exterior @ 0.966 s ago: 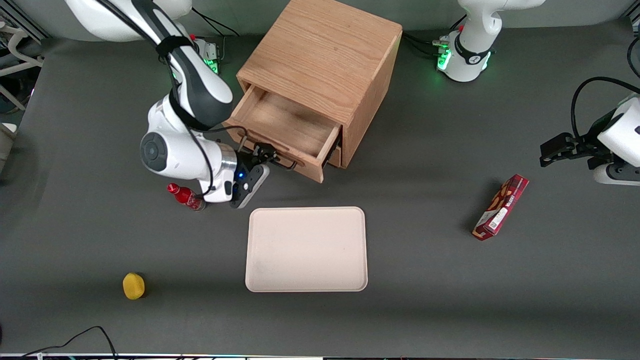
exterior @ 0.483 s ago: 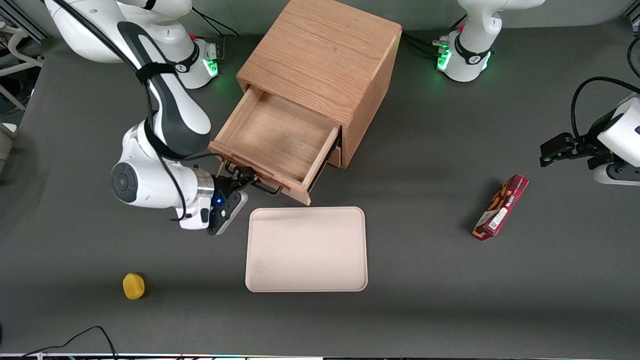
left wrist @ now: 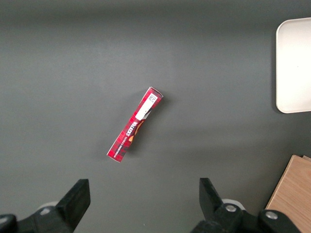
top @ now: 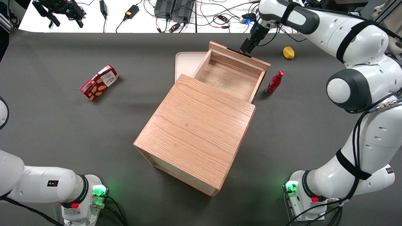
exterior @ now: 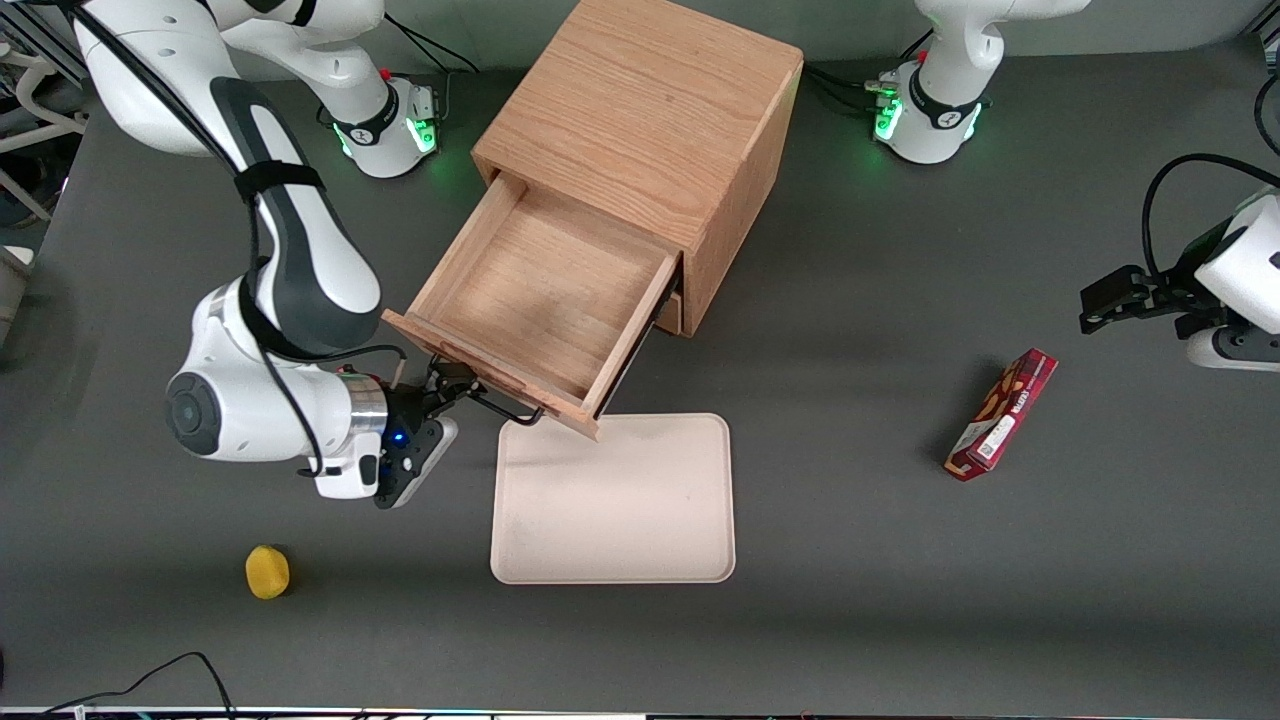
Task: Open upper drawer
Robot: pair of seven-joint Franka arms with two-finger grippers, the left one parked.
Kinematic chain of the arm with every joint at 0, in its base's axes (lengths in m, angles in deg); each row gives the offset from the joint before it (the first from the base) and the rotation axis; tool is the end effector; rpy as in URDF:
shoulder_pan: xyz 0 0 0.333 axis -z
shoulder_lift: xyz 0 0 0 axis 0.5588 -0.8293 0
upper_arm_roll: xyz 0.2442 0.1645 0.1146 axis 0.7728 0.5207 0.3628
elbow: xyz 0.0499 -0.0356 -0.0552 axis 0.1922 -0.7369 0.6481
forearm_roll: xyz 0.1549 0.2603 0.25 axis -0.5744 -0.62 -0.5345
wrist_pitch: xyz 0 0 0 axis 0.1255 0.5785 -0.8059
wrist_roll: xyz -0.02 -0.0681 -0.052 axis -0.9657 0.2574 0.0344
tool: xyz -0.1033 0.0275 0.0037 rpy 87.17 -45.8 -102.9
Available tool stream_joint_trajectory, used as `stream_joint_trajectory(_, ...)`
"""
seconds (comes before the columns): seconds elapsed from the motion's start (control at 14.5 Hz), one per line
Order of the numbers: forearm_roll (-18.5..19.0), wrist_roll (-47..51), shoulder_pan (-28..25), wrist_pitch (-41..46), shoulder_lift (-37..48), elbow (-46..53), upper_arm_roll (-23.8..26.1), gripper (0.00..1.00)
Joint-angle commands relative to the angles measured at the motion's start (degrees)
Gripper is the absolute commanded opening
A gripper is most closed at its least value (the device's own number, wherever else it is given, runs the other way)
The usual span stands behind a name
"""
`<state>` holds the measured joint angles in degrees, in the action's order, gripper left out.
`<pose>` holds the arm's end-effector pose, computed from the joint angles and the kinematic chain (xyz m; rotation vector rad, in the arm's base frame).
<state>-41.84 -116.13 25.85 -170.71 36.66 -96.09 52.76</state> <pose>0.6641 0.2096 0.3800 -2.5166 -1.0174 0.1252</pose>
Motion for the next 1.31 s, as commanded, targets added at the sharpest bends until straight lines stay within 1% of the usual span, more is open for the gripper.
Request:
stream_joint_trajectory(0.0,0.7,3.3,-1.0,4.9,0.8,5.1,-0.4,1.0)
stream_joint_trajectory(0.14,0.8,6.2,-1.2,6.4,5.3,5.0,-0.3,1.0)
stream_joint_trajectory(0.28,1.5,13.5,-1.3,8.8,10.4,4.8,-0.1,1.0)
stream_joint_trajectory(0.41,7.0,24.2,-1.9,9.5,15.9,4.5,1.1,1.0)
stream_joint_trajectory(0.48,8.3,29.9,-1.9,10.4,18.2,4.4,1.4,1.0)
stream_joint_trajectory(0.55,8.7,34.3,-1.7,13.1,20.0,4.5,1.1,1.0)
stream_joint_trajectory(0.62,9.0,38.0,-1.0,14.6,21.4,4.5,0.4,1.0)
stream_joint_trajectory(0.69,9.0,39.4,-0.5,16.3,23.2,4.0,-2.1,1.0)
stream_joint_trajectory(0.76,9.8,40.1,-0.6,18.2,24.8,3.5,-6.1,1.0)
stream_joint_trajectory(0.83,13.0,42.4,-0.8,18.8,26.2,2.7,-8.5,1.0)
stream_joint_trajectory(0.9,13.9,45.0,-0.6,20.1,27.7,1.6,-9.2,1.0)
stream_joint_trajectory(0.97,14.6,46.5,-0.6,22.0,29.4,-0.4,-9.4,1.0)
stream_joint_trajectory(1.03,14.6,48.0,-0.4,21.7,32.1,-4.3,-9.5,1.0)
stream_joint_trajectory(1.1,14.8,48.7,-0.2,20.2,34.9,-8.7,-9.6,1.0)
stream_joint_trajectory(1.17,16.0,48.8,-0.1,17.7,38.0,-13.9,-9.6,1.0)
stream_joint_trajectory(1.24,16.7,49.0,-0.2,13.7,41.9,-20.3,-9.6,1.0)
